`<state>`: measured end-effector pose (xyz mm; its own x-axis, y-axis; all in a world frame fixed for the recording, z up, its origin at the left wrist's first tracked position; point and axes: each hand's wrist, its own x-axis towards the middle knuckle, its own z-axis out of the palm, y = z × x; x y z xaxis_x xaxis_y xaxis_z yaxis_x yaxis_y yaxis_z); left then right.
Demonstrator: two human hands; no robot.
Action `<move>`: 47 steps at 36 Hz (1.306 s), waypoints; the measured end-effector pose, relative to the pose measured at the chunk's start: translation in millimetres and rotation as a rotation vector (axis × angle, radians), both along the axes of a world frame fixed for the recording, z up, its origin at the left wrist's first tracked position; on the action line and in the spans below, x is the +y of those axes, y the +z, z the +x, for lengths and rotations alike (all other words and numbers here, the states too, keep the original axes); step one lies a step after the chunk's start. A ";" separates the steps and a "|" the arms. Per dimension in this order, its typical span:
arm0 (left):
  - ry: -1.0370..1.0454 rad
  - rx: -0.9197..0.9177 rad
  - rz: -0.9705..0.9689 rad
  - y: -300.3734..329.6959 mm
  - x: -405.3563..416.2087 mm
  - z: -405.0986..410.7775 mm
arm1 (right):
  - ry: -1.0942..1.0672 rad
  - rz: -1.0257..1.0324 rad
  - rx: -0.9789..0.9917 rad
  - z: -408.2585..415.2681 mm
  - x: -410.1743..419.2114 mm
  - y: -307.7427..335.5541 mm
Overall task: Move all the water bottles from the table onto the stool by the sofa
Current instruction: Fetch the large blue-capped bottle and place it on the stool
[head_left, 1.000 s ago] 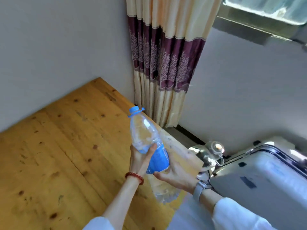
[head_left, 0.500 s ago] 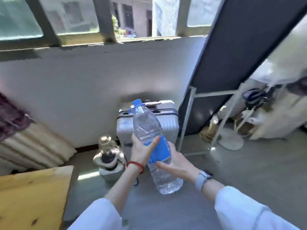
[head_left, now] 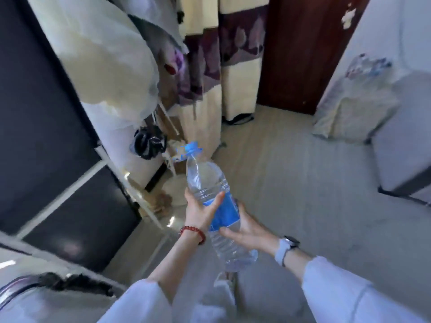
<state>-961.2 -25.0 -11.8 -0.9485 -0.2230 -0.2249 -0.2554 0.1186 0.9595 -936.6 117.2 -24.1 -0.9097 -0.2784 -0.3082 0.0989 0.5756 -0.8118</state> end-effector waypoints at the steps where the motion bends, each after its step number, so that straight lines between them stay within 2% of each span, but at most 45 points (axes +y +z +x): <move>1: -0.039 0.001 -0.010 -1.3 17.8 -24.5 | -0.037 -0.020 -0.007 -18.4 16.6 -0.9; 9: -0.336 0.063 0.019 15.6 167.6 -199.5 | -0.340 -0.041 0.006 -148.1 152.9 24.7; 19: -0.661 0.044 -0.043 10.0 388.9 -332.9 | -0.662 -0.085 0.006 -247.9 346.3 5.2; 28: -0.745 0.055 -0.049 21.2 616.2 -468.2 | -0.747 -0.123 0.039 -378.9 563.0 9.1; 35: -0.796 0.098 -0.004 40.4 749.5 -563.9 | -0.792 -0.164 0.050 -471.6 692.8 23.1; 47: -0.788 0.103 0.053 7.3 982.8 -769.3 | -0.795 -0.210 0.016 -676.0 926.2 -2.7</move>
<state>-1730.5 957.8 -4.5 -0.8389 0.5310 -0.1193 -0.0253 0.1808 0.9832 -1612.6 1043.4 -26.8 -0.8636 0.4003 -0.3064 0.4001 0.1747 -0.8996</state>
